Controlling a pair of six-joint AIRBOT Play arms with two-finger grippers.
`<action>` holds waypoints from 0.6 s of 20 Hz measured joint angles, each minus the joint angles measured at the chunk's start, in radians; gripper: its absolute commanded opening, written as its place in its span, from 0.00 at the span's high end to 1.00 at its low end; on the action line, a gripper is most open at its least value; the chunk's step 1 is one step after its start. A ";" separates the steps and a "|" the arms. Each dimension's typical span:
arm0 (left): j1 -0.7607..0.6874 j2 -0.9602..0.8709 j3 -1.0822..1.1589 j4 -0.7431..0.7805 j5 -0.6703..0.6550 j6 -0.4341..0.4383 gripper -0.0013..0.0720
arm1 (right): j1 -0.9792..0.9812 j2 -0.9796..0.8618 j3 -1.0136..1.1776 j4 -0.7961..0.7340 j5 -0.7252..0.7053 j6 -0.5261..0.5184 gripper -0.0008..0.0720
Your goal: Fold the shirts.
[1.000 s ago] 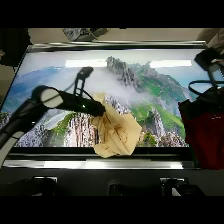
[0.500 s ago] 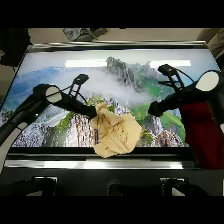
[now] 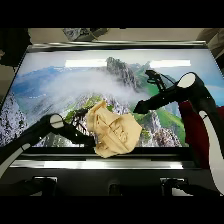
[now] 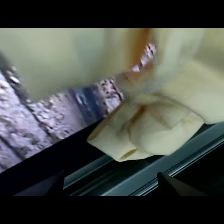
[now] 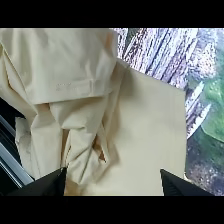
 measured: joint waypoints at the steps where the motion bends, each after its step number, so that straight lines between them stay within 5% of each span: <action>1: -0.032 -0.003 -0.026 -0.029 0.037 0.000 0.01 | 0.008 -0.013 0.000 0.010 -0.005 -0.008 0.02; 6: -0.141 -0.052 -0.082 -0.136 0.182 -0.015 0.10 | 0.059 -0.068 0.000 -0.013 -0.013 -0.029 0.02; 10: -0.185 -0.093 -0.091 -0.193 0.238 -0.021 0.30 | 0.067 -0.088 0.000 -0.077 -0.010 -0.032 0.02; 12: -0.198 -0.106 -0.093 -0.207 0.264 -0.023 0.48 | 0.069 -0.092 0.000 -0.132 0.007 -0.028 0.02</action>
